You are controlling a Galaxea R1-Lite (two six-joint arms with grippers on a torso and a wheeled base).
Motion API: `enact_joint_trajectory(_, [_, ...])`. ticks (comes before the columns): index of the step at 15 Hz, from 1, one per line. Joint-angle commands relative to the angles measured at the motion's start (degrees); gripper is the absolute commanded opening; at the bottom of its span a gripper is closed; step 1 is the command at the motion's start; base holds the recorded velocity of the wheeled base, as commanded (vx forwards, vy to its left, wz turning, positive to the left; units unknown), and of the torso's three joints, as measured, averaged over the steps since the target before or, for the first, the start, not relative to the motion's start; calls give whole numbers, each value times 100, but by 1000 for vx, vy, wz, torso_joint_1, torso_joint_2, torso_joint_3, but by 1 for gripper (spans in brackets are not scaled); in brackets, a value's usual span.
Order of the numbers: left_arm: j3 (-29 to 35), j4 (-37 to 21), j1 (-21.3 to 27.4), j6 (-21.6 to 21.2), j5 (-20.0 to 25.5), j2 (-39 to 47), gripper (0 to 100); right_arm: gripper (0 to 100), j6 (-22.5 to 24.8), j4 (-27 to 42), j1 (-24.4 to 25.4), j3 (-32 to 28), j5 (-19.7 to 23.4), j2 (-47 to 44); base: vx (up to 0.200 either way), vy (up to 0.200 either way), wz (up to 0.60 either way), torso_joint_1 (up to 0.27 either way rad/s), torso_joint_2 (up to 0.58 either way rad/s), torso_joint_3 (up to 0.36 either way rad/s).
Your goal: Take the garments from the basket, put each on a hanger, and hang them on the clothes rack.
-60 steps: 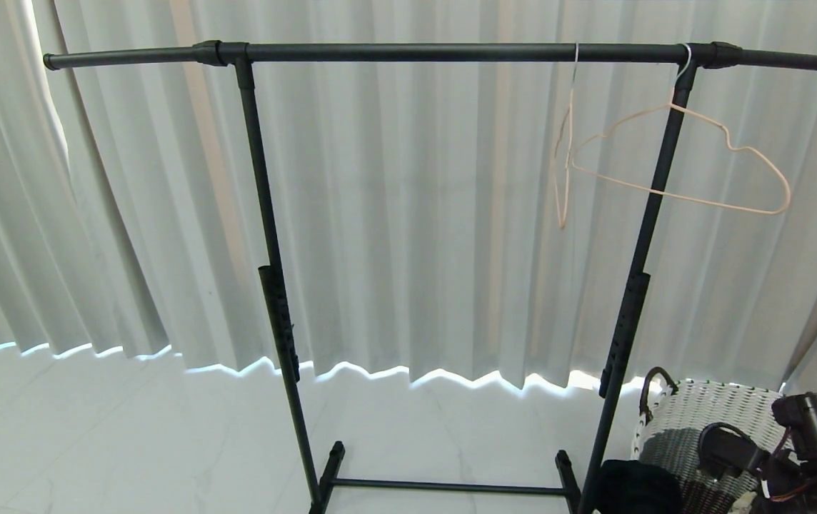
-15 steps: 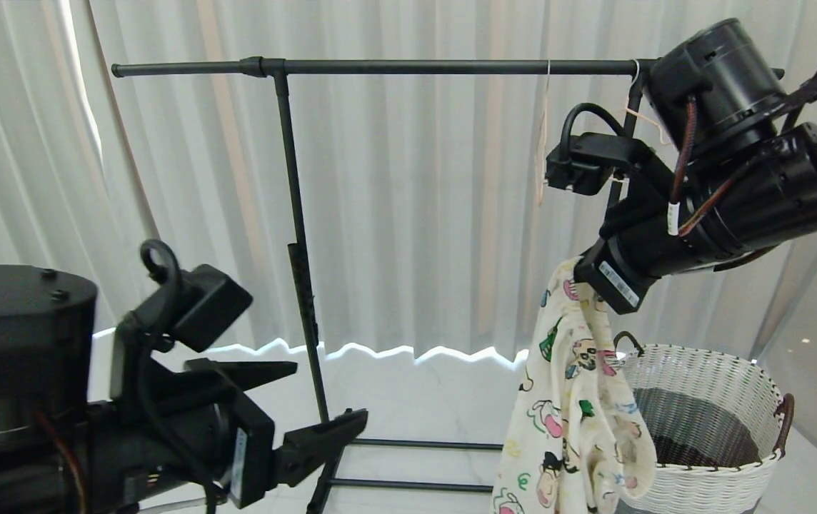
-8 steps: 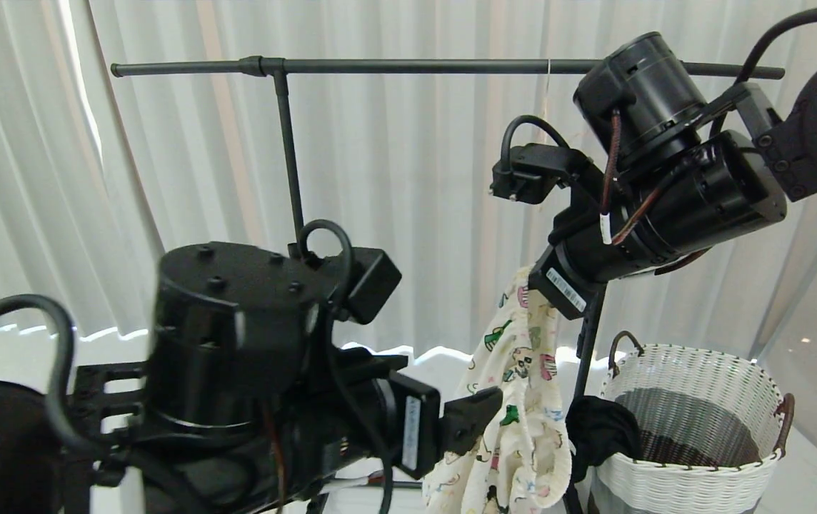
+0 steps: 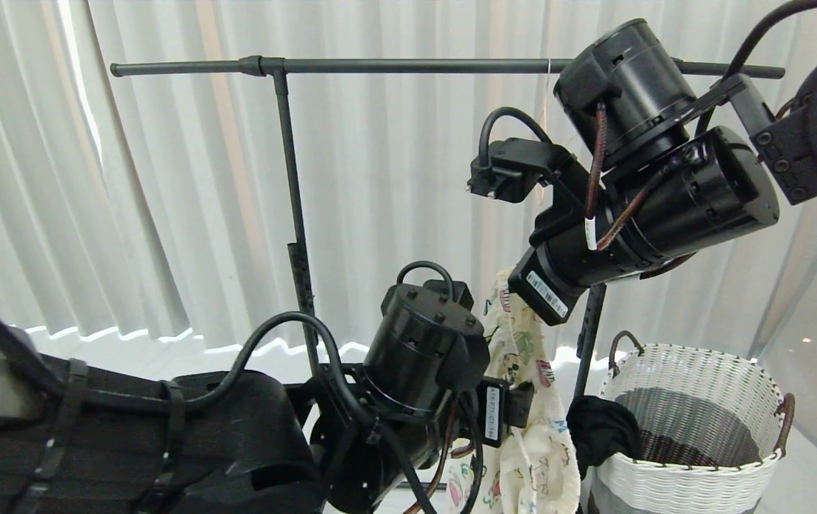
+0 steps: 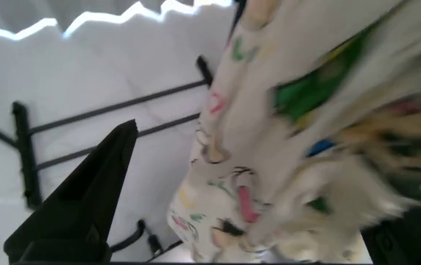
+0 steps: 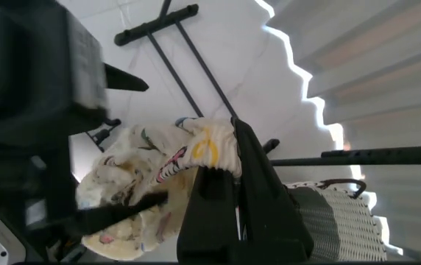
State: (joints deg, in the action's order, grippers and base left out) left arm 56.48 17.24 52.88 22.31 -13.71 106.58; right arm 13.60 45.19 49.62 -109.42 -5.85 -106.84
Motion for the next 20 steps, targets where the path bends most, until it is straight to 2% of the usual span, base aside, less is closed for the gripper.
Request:
enact_joint_trajectory(1, [-225,-1,-32,2,-123,267,100,0,-7,-1,4,-53,-4,23,0,0,0,0,0,0])
enact_joint_trajectory(6, [-1341,8,-24,-25,-369,-129,100,0,-16,157,-48,-79,-4,128,0,0,0,0,0,0])
enact_joint_trajectory(10, [-1825,8,-32,-7,-404,-190,100,0,-16,315,-84,-79,-13,260,0,0,0,0,0,0])
enact_joint_trajectory(16, [-1886,245,-24,-42,-615,-349,100,0,-192,570,-180,-44,-206,322,0,0,0,0,0,0])
enact_joint_trajectory(18, [-1948,245,-24,-34,-676,-393,100,0,-385,719,-180,-44,-294,339,0,0,0,0,0,0])
enact_joint_trajectory(20, [-1974,245,-24,-34,-931,-393,100,0,-569,842,-180,-26,-303,401,0,0,0,0,0,0])
